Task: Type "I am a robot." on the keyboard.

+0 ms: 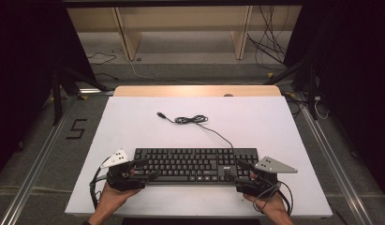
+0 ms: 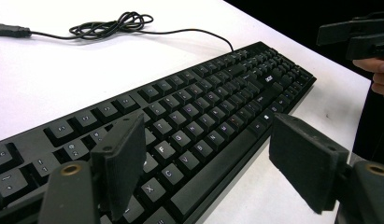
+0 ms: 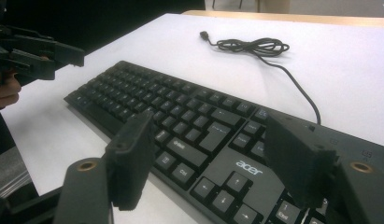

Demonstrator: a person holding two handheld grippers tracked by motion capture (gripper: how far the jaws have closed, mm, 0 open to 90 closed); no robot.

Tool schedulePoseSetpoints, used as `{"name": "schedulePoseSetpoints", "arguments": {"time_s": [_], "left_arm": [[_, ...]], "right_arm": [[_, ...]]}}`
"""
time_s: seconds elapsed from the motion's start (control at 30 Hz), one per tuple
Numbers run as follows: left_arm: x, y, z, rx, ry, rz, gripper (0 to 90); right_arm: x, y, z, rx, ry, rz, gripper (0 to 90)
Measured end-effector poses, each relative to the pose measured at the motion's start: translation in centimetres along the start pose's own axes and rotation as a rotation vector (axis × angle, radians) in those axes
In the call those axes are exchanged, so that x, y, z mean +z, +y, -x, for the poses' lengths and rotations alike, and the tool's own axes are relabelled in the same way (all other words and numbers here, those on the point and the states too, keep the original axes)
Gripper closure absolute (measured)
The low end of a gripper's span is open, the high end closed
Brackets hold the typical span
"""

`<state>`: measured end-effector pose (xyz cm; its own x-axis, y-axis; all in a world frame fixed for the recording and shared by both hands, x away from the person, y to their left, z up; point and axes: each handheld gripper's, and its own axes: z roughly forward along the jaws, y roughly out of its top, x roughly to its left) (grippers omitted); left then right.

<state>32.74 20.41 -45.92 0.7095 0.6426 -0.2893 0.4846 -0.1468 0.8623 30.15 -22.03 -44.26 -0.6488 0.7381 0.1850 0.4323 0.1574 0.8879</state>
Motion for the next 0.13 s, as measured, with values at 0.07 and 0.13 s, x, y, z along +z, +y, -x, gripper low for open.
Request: {"name": "schedulePoseSetpoints", "arguments": {"time_s": [0.07,0.13], "left_arm": [[0.01,0.0,0.0,0.0,0.001,0.001,26.9],[0.01,0.0,0.0,0.0,0.001,0.0,26.9]], "right_arm": [[0.02,-0.01,0.0,-0.003,-0.001,0.0,34.6],[0.02,-0.01,0.0,-0.003,-0.001,0.0,34.5]]}}
